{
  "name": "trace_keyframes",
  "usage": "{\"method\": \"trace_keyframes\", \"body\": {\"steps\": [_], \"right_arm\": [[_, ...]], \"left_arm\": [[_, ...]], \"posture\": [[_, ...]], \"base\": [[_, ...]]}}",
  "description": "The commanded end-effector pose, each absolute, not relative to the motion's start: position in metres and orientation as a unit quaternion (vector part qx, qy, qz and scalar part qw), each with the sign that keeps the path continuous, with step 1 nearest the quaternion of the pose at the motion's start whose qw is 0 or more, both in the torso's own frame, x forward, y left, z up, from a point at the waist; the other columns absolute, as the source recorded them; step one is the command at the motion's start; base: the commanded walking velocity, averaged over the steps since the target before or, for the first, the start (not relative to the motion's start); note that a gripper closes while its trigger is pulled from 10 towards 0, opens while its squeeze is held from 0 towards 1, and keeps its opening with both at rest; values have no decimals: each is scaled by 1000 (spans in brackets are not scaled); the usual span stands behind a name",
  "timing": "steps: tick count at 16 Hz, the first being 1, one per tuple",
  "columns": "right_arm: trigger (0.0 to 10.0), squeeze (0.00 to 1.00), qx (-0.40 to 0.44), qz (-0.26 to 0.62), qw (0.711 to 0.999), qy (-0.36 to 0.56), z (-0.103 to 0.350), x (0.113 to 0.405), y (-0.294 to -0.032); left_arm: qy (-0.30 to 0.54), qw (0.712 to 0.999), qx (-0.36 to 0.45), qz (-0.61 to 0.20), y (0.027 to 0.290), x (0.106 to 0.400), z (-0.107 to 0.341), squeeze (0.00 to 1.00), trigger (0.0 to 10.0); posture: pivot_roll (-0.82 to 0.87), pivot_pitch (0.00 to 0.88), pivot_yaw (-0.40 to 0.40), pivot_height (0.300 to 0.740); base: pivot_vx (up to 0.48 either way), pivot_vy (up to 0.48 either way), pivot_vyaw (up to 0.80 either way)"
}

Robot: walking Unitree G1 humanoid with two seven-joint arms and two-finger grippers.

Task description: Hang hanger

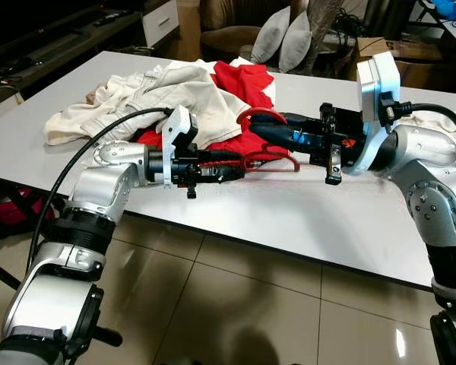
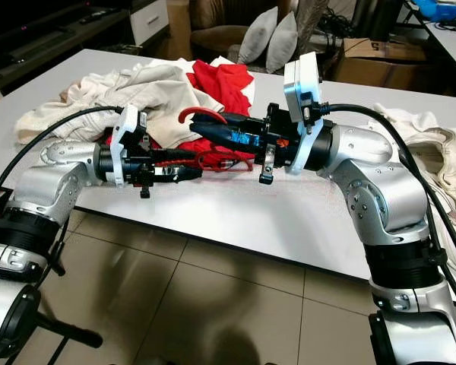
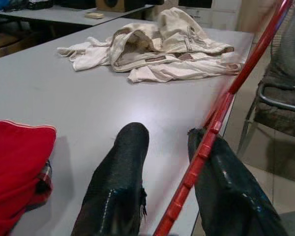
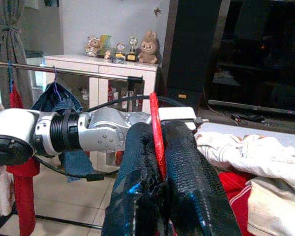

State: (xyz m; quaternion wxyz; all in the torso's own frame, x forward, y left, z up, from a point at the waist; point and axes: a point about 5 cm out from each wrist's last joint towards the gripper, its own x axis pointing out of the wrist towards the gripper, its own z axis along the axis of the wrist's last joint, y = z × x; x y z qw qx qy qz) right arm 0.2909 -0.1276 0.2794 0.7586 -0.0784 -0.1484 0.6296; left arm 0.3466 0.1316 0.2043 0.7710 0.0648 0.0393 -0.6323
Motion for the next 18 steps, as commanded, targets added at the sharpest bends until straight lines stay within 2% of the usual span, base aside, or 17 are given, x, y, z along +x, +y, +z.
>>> {"method": "trace_keyframes", "body": {"steps": [1,7,8,10,14,18], "right_arm": [[10000,0,-90,632,752,-165,285,290,-125],[10000,0,-88,629,758,-148,281,288,-128],[10000,267,-81,630,759,-143,280,288,-128],[10000,1000,-78,630,760,-140,279,288,-129],[10000,1000,-82,627,763,-134,278,288,-135],[10000,1000,-118,622,767,-102,279,282,-161]], "left_arm": [[28,775,69,-627,133,349,211,0,0],[25,766,66,-639,133,347,210,0,0],[28,762,68,-644,133,346,210,0,0],[32,757,70,-649,133,346,210,0,0],[51,752,86,-652,144,346,211,0,0],[74,756,119,-639,157,346,209,0,0]], "posture": [[-108,0,48,740],[-127,0,57,740],[-128,0,58,740],[-131,0,60,740],[-128,0,57,740],[-127,0,55,740]], "base": [[0,0,0],[0,0,0],[0,0,0],[0,0,0],[0,0,0],[0,0,0]]}}
